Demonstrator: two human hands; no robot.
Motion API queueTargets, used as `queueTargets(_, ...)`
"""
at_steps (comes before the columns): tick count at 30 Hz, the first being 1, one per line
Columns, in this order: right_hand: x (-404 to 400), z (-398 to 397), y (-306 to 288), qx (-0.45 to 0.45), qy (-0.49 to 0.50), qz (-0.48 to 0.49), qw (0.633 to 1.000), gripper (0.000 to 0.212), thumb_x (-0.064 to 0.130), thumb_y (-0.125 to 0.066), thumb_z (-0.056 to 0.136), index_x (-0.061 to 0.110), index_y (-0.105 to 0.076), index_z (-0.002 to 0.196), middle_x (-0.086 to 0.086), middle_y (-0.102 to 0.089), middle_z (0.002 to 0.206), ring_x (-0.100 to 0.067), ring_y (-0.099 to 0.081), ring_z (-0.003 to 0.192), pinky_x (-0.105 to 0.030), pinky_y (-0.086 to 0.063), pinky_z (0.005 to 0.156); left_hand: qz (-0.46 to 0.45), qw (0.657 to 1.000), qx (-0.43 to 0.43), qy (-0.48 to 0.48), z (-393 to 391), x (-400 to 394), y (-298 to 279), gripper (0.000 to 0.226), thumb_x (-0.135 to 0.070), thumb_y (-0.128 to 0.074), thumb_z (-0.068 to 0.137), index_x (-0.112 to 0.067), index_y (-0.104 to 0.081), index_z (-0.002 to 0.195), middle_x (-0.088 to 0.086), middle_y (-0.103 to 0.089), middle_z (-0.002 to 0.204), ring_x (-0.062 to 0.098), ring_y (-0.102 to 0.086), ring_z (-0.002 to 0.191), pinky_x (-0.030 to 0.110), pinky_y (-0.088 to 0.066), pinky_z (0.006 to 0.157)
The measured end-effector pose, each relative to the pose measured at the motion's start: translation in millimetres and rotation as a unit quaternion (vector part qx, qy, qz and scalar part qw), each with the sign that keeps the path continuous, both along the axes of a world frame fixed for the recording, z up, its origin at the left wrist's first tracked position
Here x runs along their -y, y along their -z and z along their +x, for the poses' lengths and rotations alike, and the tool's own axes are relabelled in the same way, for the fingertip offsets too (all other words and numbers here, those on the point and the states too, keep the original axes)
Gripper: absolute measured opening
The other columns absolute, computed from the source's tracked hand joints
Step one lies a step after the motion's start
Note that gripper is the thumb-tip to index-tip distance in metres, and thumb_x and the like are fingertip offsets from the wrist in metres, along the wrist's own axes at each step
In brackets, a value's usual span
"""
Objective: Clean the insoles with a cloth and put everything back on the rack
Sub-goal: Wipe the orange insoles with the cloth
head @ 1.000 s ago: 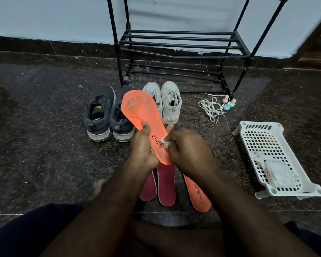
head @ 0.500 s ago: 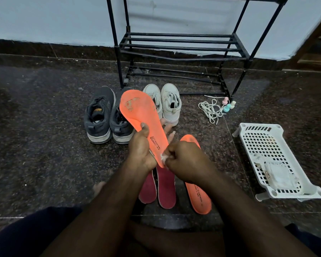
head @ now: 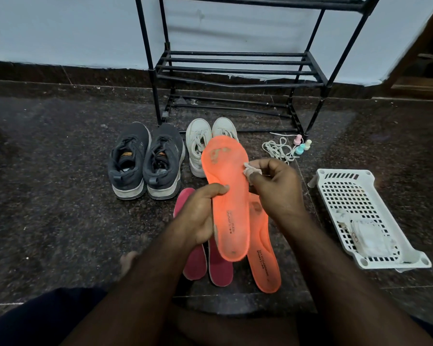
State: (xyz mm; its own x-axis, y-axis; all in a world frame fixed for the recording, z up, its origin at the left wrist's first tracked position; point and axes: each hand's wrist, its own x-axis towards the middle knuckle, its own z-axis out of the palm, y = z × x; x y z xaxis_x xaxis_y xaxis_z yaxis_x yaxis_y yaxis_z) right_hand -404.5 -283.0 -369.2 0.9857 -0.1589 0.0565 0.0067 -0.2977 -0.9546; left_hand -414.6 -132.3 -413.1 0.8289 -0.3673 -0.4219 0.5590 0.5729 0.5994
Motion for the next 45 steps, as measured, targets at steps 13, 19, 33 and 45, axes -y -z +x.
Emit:
queueTargets(13,-4.1,-9.2,-4.9,0.137,-0.058,-0.236,0.960,0.019,0.004,-0.067,0.083,0.017,-0.075,0.094,0.006,-0.068,0.094,0.003,-0.060,0.079,-0.006,-0.044,0.075,-0.004,0.994,0.029,-0.103,2.9,0.8,-5.2,0.041,-0.003,-0.048,0.099,-0.006,-0.049,0.140,0.025,-0.066,0.114,0.036,-0.073,0.085,0.051,-0.060,0.063)
queueTargets(19,-12.4,-4.6,11.3,0.175,-0.087,-0.333,0.923,0.019,0.009,-0.060,0.078,0.011,-0.075,0.090,-0.007,-0.066,0.088,-0.027,-0.062,0.086,-0.034,-0.051,0.078,0.019,0.996,0.037,-0.081,-0.3,8.7,-2.1,0.040,-0.015,-0.049,0.101,-0.004,-0.050,0.140,0.018,-0.069,0.105,0.030,-0.071,0.085,0.048,-0.061,0.076)
queueTargets(33,4.4,9.9,5.7,0.132,0.009,-0.263,0.956,0.019,0.003,-0.060,0.082,0.016,-0.070,0.090,0.003,-0.066,0.091,-0.014,-0.061,0.087,-0.034,-0.050,0.080,-0.034,0.999,0.039,-0.011,-10.4,13.2,-8.0,0.039,-0.009,-0.053,0.096,-0.013,-0.053,0.135,0.022,-0.067,0.116,0.041,-0.070,0.089,0.064,-0.058,0.069)
queueTargets(45,-4.9,3.6,-5.8,0.171,-0.040,-0.227,0.958,0.018,0.006,-0.067,0.083,0.018,-0.074,0.094,0.007,-0.069,0.096,-0.009,-0.063,0.092,-0.029,-0.051,0.088,-0.120,0.993,0.007,0.023,-1.1,0.2,-11.3,0.075,-0.065,-0.037,0.098,-0.005,-0.057,0.137,0.022,-0.053,0.140,0.040,-0.053,0.122,0.060,-0.036,0.107)
